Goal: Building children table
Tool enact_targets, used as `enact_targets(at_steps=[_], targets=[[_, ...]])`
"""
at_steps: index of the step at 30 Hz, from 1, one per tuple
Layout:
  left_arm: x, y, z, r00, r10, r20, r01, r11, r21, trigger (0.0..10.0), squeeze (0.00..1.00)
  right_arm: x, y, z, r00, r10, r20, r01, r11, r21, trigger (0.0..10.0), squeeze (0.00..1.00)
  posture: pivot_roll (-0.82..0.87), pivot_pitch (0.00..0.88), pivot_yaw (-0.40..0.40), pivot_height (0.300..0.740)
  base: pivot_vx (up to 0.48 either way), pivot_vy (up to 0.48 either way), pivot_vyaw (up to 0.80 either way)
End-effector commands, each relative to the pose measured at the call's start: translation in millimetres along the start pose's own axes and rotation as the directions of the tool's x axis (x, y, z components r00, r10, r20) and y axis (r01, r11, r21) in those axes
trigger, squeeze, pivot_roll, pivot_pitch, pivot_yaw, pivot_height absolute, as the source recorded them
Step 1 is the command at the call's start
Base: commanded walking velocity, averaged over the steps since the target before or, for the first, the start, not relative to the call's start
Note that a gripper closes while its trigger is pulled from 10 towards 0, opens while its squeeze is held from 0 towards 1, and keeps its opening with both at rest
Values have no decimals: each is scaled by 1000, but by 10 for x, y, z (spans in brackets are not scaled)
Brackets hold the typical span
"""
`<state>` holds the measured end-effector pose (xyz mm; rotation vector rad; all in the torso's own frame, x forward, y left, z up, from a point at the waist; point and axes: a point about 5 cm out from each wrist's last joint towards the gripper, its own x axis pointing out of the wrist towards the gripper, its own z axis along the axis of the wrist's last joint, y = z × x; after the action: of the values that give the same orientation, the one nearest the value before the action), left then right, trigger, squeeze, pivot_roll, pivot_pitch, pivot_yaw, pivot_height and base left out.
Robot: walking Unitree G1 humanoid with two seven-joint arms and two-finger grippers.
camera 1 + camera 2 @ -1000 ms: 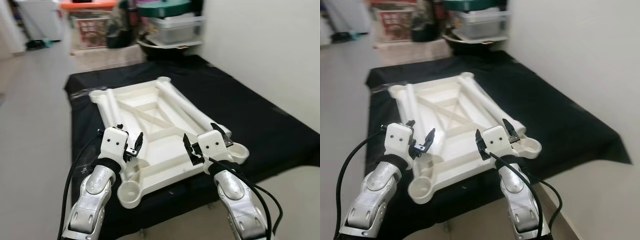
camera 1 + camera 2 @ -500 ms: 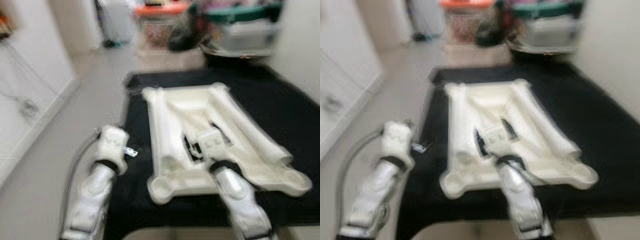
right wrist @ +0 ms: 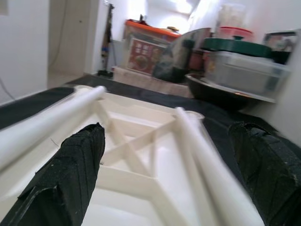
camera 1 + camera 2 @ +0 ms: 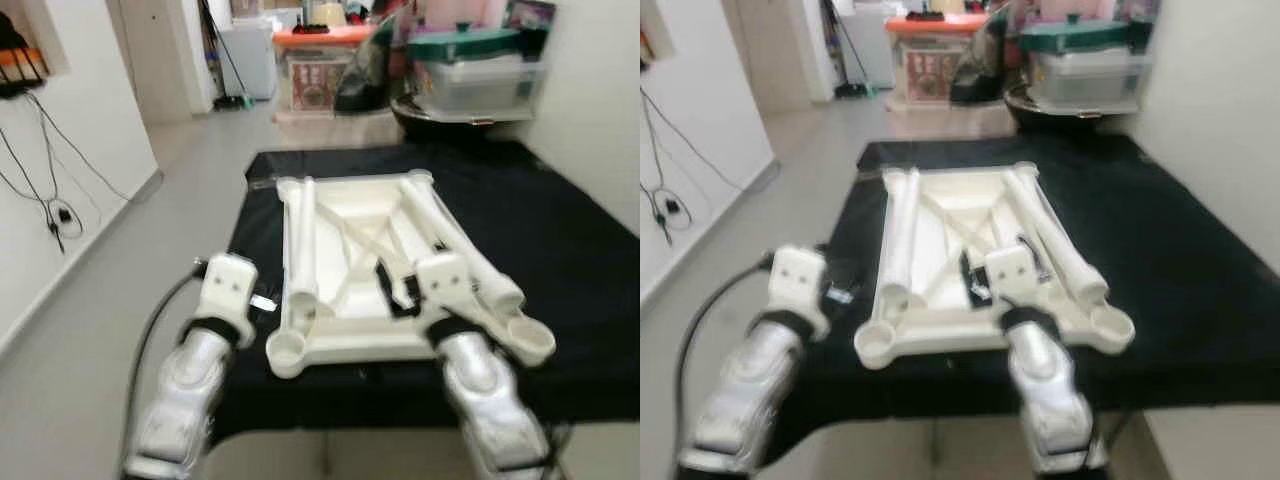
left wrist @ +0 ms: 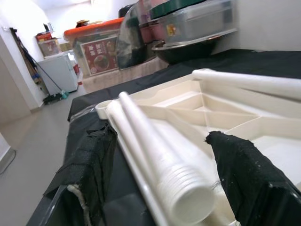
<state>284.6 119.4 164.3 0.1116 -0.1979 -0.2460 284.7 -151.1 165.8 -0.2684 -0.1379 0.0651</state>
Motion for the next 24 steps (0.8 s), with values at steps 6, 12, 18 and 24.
enact_targets(at_steps=[6, 12, 18, 24], targets=[[-29, 66, -70, 999, 37, -27, -37, 999, -6, 10000, 0, -23, -84, -93, 999, 6, -38, -8, 998, -60, 10000, 0, -32, 0, 6, 740, 0, 0, 0], [-28, 71, -94, 998, 48, -34, -48, 999, -10, 10000, 0, 22, -162, -144, 992, 115, -50, -123, 971, -205, 10000, 0, -32, 0, 3, 740, 0, 0, 0], [-27, 81, -97, 998, 58, -35, -59, 998, -13, 10000, 0, 96, -345, -144, 980, 181, -87, -194, 963, -186, 10000, 0, -29, 0, -10, 740, 0, 0, 0], [-28, 90, -91, 997, 69, -33, -70, 997, -23, 10000, 0, 149, -556, -233, 972, 157, -176, -178, 977, -116, 10000, 0, -35, 0, -12, 740, 0, 0, 0]])
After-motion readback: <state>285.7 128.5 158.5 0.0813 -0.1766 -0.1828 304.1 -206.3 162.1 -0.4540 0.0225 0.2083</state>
